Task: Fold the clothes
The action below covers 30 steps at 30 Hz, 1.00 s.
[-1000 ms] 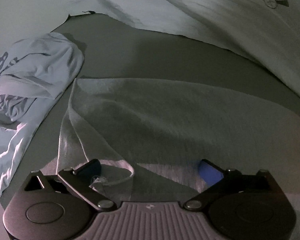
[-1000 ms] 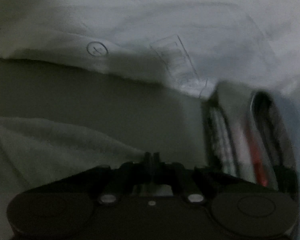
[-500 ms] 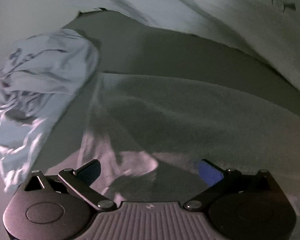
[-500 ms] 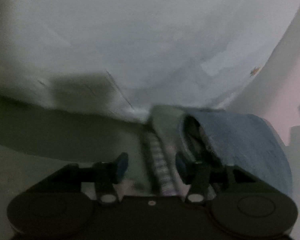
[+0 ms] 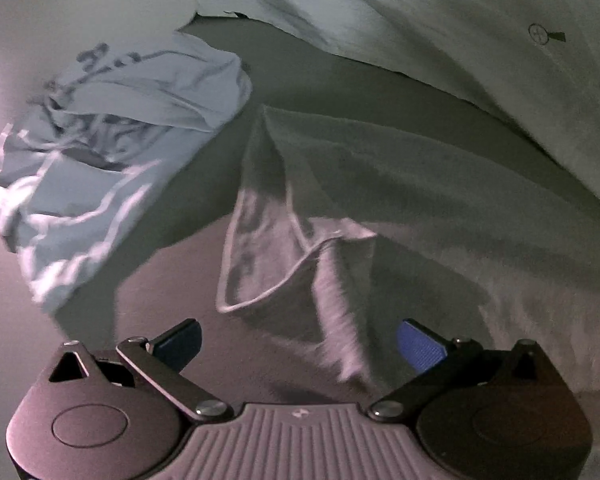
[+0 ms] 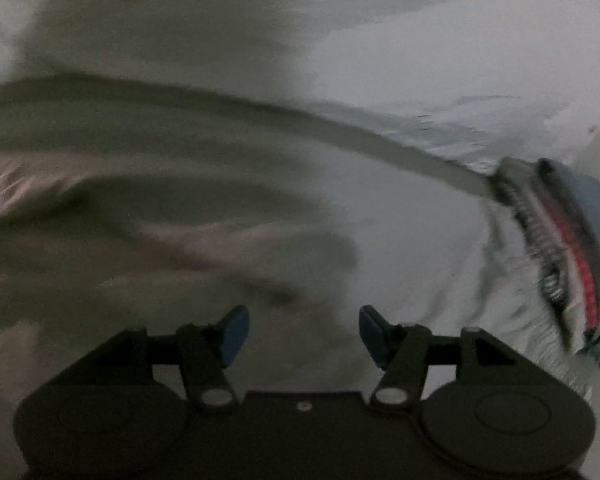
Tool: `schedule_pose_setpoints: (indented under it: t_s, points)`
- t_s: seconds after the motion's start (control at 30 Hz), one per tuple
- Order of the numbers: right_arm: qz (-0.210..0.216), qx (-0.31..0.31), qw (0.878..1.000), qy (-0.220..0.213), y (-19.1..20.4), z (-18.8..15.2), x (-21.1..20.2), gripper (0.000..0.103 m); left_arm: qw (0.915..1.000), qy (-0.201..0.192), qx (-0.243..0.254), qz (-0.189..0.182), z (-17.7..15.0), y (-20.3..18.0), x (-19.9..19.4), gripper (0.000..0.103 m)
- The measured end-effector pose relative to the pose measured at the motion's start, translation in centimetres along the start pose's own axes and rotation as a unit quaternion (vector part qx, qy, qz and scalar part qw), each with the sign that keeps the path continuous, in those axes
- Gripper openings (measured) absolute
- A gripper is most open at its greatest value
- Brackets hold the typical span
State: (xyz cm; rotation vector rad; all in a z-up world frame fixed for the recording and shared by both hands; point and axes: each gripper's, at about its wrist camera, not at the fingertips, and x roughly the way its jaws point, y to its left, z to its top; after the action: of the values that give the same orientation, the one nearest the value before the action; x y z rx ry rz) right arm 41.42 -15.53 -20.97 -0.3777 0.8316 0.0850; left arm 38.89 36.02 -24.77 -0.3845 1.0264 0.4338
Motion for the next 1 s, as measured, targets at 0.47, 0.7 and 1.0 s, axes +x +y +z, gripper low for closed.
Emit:
schedule_pose_setpoints:
  t_s: [0.47, 0.7, 1.0]
  points:
    - [0.004, -0.120, 0.992, -0.041, 8.7, 0.9, -2.9, 0.062, 0.9921, -0.113, -0.055, 0.010, 4.7, 2.9, -4.2, 0.004]
    - [-0.010, -0.280, 0.960, -0.032, 11.8, 2.8, 3.4, 0.045, 0.9945, -0.088, -0.057, 0.000, 3.3, 2.8, -3.1, 0.005]
    - [0.081, -0.321, 0.944, -0.004, 11.2, 4.6, 5.2, 0.000, 0.9932, -0.097, -0.063, -0.012, 2.1, 4.4, -5.2, 0.007]
